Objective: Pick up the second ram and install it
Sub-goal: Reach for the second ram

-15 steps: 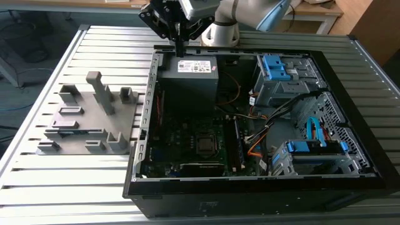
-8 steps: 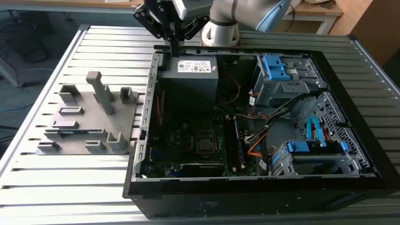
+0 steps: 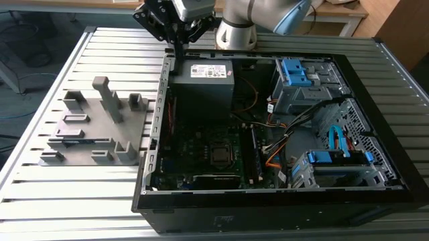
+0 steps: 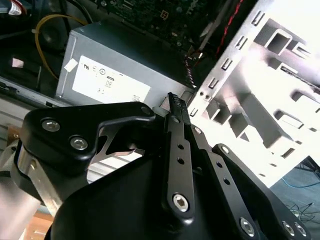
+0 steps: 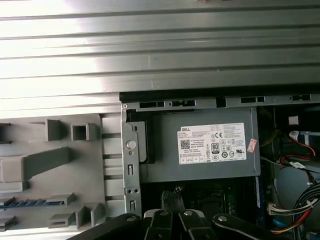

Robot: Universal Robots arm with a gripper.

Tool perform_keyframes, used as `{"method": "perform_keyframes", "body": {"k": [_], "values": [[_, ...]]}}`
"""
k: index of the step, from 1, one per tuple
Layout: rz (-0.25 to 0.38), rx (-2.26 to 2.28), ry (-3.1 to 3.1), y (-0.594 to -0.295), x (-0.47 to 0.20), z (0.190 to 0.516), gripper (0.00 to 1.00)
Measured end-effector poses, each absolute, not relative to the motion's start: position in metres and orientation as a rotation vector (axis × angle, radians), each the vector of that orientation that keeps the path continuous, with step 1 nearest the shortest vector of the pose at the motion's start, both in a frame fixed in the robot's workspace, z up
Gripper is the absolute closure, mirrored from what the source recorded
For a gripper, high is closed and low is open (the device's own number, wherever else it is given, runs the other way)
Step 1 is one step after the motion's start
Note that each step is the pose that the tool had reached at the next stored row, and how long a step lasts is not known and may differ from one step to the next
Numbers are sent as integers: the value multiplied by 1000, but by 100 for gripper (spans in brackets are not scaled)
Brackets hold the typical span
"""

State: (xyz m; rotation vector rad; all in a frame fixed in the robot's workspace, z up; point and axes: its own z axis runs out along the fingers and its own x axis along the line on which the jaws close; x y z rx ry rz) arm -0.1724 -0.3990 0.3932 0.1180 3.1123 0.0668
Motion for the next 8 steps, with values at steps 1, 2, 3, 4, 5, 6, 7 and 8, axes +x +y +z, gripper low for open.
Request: {"method": "perform_keyframes", "body": {"k": [1, 2, 3, 4, 5, 6, 7, 8], "values": [[67, 118, 3112, -399, -175, 393, 90], [67, 118, 3112, -399, -178, 393, 90], [67, 118, 3112, -399, -181, 393, 90], [67, 118, 3112, -399, -184, 393, 90], [67, 118, 3112, -399, -188, 393, 90], [67, 118, 3112, -399, -191, 393, 90], [67, 118, 3112, -399, -195, 393, 90], [67, 118, 3112, -399, -198, 393, 90]]}}
